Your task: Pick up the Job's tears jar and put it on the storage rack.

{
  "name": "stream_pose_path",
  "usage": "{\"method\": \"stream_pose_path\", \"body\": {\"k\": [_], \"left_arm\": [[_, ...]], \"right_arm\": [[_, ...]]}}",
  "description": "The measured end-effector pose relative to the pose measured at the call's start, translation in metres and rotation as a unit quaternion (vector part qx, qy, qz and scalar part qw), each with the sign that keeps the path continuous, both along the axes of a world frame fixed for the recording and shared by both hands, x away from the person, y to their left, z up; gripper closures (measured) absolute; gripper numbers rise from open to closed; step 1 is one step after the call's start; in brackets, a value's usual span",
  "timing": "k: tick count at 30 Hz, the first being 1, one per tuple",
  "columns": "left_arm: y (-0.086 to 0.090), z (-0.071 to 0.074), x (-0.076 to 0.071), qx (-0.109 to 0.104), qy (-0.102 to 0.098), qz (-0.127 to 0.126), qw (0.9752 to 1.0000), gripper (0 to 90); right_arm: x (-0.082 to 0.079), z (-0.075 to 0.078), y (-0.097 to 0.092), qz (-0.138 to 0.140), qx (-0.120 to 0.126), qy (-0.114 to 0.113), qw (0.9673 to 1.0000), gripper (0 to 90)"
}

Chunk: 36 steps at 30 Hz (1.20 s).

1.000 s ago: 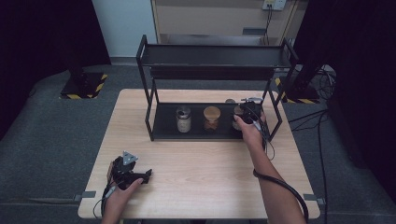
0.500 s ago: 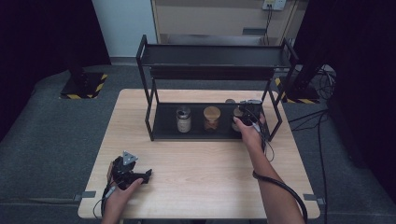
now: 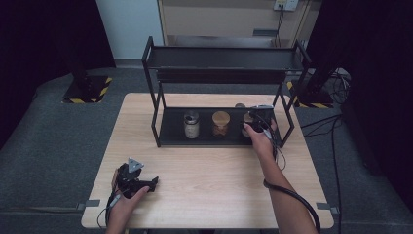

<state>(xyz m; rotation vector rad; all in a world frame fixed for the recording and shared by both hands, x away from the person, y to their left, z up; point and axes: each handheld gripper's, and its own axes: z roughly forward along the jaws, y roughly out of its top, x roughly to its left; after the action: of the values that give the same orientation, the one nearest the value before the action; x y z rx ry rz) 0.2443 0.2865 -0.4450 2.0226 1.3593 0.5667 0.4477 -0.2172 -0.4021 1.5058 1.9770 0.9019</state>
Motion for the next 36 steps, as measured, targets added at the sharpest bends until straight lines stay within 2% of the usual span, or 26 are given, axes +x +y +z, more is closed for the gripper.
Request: {"method": "stream_pose_path", "body": {"k": [12, 36], "left_arm": [[0.000, 0.000, 0.000, 0.000, 0.000, 0.000, 1.0000, 0.0], [0.000, 0.000, 0.000, 0.000, 0.000, 0.000, 1.0000, 0.0]], "right_arm": [[-0.004, -0.001, -0.005, -0.004, 0.010, 0.000, 0.9999, 14.2], [-0.031, 0.001, -0.013, 0.017, 0.009, -0.018, 0.9997, 6.5]]}}
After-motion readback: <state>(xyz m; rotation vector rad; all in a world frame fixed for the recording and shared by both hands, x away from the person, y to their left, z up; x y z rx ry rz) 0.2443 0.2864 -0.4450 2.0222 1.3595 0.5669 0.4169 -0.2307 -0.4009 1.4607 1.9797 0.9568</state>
